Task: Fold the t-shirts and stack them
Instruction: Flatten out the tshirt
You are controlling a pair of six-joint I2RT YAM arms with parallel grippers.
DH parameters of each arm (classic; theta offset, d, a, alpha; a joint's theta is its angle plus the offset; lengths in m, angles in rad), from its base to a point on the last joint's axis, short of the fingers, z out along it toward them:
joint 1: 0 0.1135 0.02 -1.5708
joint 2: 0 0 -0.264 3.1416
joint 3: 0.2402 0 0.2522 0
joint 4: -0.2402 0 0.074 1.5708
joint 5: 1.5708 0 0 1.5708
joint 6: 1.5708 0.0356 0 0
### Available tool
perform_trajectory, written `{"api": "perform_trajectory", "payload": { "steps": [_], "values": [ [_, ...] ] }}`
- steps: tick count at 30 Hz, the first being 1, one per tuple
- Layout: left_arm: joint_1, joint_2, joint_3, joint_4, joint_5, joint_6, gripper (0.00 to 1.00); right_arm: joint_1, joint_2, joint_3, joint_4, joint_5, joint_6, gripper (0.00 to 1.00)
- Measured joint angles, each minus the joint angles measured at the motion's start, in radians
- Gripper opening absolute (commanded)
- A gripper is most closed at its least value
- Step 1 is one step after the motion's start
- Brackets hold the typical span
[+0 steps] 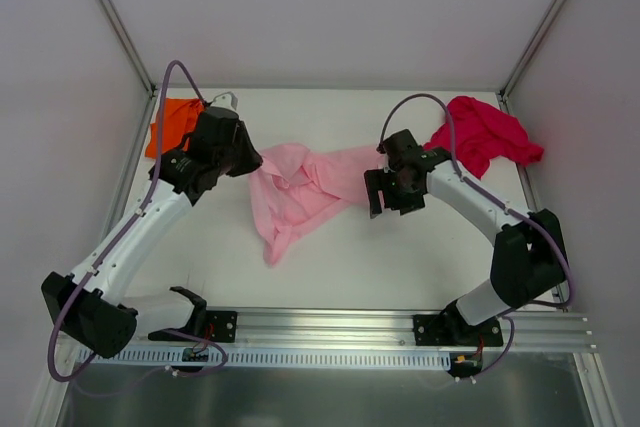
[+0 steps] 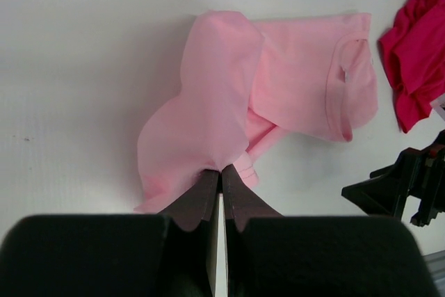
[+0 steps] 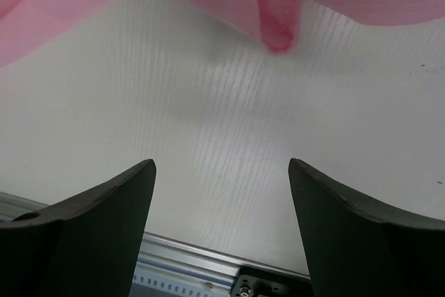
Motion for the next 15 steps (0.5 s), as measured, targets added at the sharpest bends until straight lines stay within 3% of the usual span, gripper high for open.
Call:
{"api": "perform_trajectory", "payload": {
  "steps": [8,15],
  "values": [
    [0.000,-0.093,-0.037,-0.019,-0.094,-0.015,0.00,0.013,0.068,0.027,0.000,0.269,-0.031,0.80],
    [0.000,-0.150,-0.037,-0.063,-0.165,-0.034,0.00,0.013,0.197,0.139,0.000,0.339,-0.025,0.80]
  ]
}}
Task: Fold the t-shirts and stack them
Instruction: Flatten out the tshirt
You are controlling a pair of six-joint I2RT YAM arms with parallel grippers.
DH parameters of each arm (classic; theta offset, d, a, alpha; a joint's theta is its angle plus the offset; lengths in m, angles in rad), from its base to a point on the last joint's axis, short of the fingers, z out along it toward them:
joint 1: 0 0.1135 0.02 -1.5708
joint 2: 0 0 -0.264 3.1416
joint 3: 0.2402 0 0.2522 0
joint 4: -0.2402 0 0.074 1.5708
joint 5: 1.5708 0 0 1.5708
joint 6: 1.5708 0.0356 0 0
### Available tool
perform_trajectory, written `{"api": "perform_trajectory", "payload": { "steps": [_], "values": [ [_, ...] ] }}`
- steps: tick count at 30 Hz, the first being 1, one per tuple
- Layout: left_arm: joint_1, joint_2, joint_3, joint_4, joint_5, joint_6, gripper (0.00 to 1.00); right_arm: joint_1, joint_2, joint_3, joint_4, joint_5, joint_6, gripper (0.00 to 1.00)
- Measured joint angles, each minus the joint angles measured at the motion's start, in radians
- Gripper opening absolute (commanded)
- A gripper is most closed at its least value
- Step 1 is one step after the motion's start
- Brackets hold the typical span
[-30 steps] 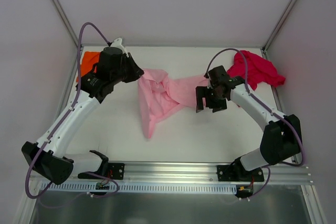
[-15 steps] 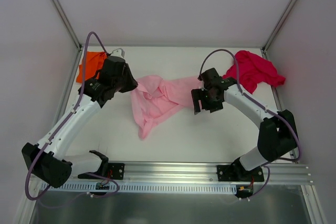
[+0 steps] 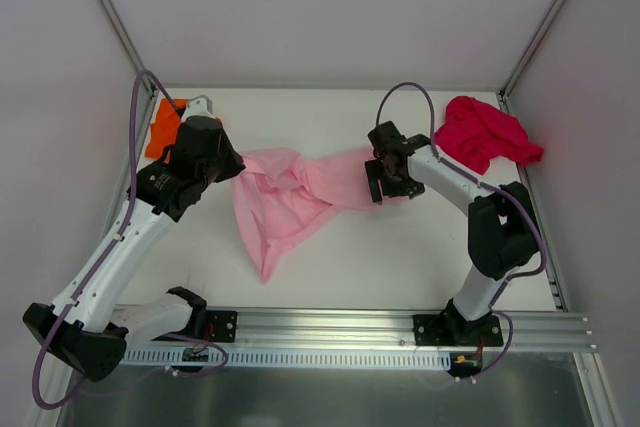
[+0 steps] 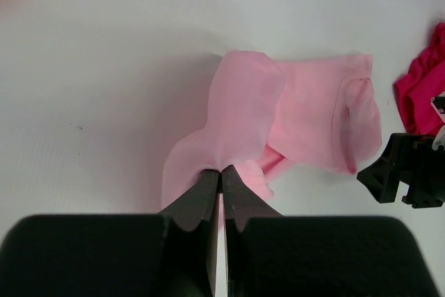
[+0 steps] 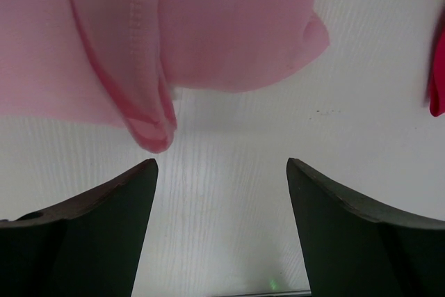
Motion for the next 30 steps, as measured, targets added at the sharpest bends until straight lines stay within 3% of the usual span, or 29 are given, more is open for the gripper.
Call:
{"api": "perform_trajectory", "payload": {
  "steps": [10,20,24,30],
  "values": [
    [0.000,-0.020,0.000,-0.063,-0.081,-0.028,0.00,-0.001,0.100,0.063,-0.078,0.129,0.061,0.78],
    [0.000,-0.027,0.000,-0.076,-0.090,-0.053,0.00,-0.005,0.106,0.084,-0.036,0.054,0.074,0.79],
    [0.000,-0.039,-0.002,-0.073,-0.055,-0.057,0.00,-0.025,0.152,0.246,-0.057,0.005,0.074,0.73],
    [0.000,-0.093,-0.024,-0.065,0.031,-0.073,0.00,-0.073,0.382,0.669,-0.102,-0.114,0.068,0.73]
  ]
}}
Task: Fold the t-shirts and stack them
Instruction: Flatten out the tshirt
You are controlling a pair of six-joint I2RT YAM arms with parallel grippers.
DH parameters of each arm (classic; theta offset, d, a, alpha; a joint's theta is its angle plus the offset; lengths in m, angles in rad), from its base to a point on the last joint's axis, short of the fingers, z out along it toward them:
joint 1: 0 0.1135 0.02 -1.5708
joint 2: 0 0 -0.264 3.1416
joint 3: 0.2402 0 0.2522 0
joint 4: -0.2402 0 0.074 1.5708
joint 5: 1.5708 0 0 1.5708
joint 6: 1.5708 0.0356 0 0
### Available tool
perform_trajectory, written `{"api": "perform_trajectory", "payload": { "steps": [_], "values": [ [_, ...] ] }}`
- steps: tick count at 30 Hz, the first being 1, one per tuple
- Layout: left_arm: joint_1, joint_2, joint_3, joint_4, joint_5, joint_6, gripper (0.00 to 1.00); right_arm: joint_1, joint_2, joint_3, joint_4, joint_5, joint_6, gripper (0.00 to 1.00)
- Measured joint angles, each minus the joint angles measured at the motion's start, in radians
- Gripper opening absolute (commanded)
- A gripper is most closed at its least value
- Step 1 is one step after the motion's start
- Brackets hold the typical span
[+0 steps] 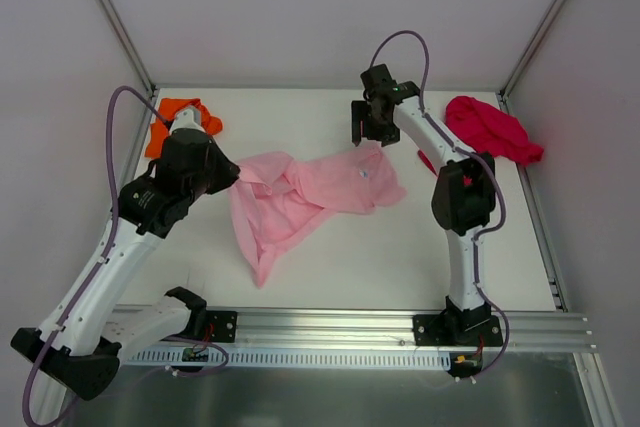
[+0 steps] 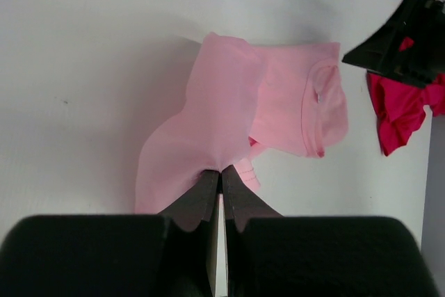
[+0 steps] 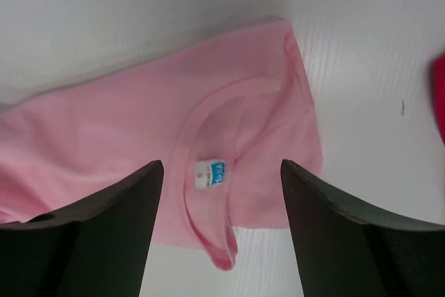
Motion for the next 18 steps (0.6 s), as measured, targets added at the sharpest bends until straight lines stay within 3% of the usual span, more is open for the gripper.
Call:
{"api": "perform_trajectory", "payload": {
  "steps": [4,7,18],
  "values": [
    [0.000,-0.047,-0.026,-0.009,0.031,-0.009,0.00,-0.018,0.156,0.220,-0.070,-0.088,0.002,0.72],
    [0.000,-0.079,-0.038,-0.021,0.049,-0.011,0.00,-0.028,0.223,0.278,-0.096,-0.141,0.006,0.72],
    [-0.006,-0.146,-0.077,-0.053,0.087,-0.020,0.00,-0.060,0.238,0.074,-0.116,-0.159,0.002,0.71]
  ]
}}
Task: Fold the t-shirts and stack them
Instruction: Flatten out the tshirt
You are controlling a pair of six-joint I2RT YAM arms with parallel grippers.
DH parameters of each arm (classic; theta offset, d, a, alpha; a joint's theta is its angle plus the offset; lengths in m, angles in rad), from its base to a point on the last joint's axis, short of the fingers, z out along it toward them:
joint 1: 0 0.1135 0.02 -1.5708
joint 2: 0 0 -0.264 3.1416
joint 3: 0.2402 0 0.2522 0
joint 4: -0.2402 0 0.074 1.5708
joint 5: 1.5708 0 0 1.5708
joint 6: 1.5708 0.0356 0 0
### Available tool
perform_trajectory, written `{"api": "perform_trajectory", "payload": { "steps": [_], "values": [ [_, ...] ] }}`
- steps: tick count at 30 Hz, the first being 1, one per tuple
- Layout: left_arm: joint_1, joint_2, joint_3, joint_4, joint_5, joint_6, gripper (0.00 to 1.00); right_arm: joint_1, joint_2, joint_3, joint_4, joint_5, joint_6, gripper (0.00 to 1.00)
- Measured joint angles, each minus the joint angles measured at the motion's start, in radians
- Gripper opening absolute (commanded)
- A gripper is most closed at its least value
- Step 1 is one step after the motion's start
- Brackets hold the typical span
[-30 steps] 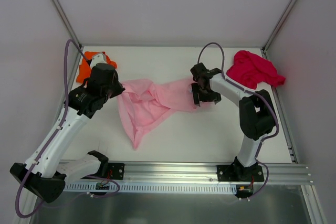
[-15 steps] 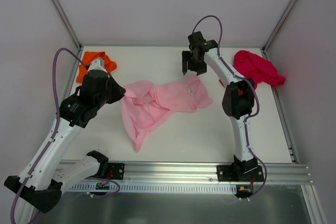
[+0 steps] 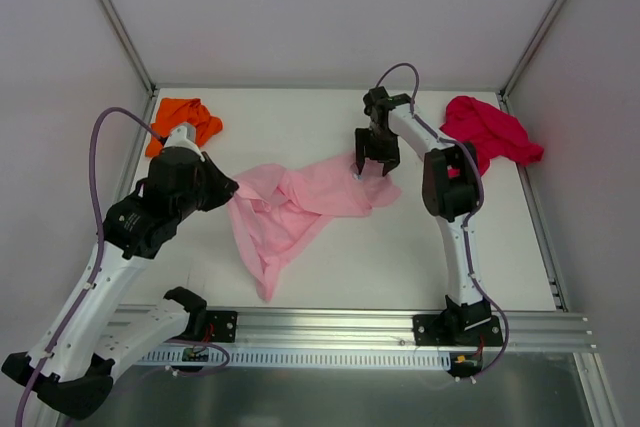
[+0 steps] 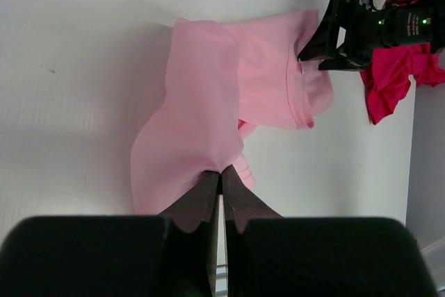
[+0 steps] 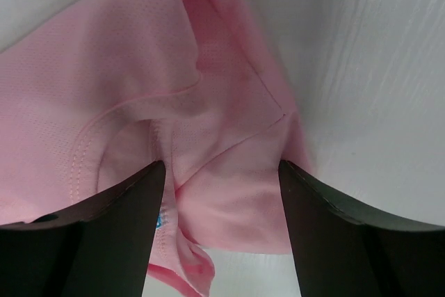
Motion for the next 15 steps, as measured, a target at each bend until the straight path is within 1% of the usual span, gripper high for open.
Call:
{"api": "perform_trajectory", "payload": {
  "steps": [4,6,11,15],
  "values": [
    [0.000,0.018,-0.001,0.000,0.009,0.000,0.00,-0.005,-0.006,-0.012,-0.003,-0.004,-0.003,0.72],
    [0.000,0.028,-0.001,0.002,0.009,0.001,0.00,-0.008,-0.036,-0.051,0.004,-0.012,-0.003,0.72],
    [0.000,0.060,-0.001,0.016,0.010,0.002,0.00,-0.012,-0.175,-0.194,0.014,-0.058,-0.005,0.73],
    [0.000,0.085,-0.001,0.040,0.017,0.004,0.00,-0.012,-0.279,-0.273,0.016,-0.095,-0.019,0.73]
  ]
}}
